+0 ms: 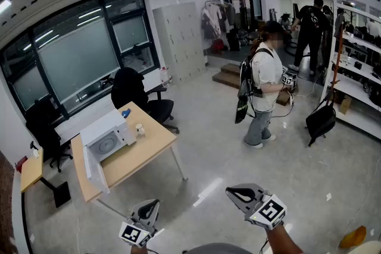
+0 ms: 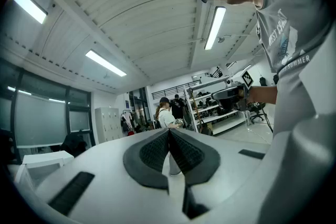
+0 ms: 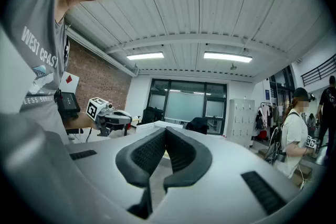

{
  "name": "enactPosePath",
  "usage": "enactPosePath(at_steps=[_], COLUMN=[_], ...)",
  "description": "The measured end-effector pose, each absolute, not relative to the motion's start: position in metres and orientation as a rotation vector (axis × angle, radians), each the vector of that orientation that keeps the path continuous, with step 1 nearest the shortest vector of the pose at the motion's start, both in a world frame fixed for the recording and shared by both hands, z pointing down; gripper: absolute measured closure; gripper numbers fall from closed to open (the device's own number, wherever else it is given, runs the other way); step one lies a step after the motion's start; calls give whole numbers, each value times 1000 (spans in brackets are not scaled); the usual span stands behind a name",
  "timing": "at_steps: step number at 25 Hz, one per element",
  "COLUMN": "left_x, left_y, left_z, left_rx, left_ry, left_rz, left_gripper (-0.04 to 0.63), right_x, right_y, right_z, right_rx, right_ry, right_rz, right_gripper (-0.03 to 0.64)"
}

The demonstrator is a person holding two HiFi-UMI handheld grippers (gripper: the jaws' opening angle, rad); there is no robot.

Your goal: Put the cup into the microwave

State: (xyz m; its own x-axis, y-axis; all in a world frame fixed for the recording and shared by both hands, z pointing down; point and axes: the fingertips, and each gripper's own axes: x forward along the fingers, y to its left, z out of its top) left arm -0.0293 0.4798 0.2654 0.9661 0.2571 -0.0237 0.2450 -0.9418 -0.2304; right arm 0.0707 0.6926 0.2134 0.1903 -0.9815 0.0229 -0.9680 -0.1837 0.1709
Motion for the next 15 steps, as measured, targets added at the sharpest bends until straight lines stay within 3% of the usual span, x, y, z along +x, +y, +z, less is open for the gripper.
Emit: enactPosePath(at_steps=[15], left_x=[-30], left_y=[491], left_z=[263], left_rx=[-2889], left_ry=[-392], left_rz=[80], left_gripper=[575], right_x=[70], right_y=[701], right_z=[216], right_rx=[2326], right_ry=[-1893], right_rz=[-135], right_gripper=[598])
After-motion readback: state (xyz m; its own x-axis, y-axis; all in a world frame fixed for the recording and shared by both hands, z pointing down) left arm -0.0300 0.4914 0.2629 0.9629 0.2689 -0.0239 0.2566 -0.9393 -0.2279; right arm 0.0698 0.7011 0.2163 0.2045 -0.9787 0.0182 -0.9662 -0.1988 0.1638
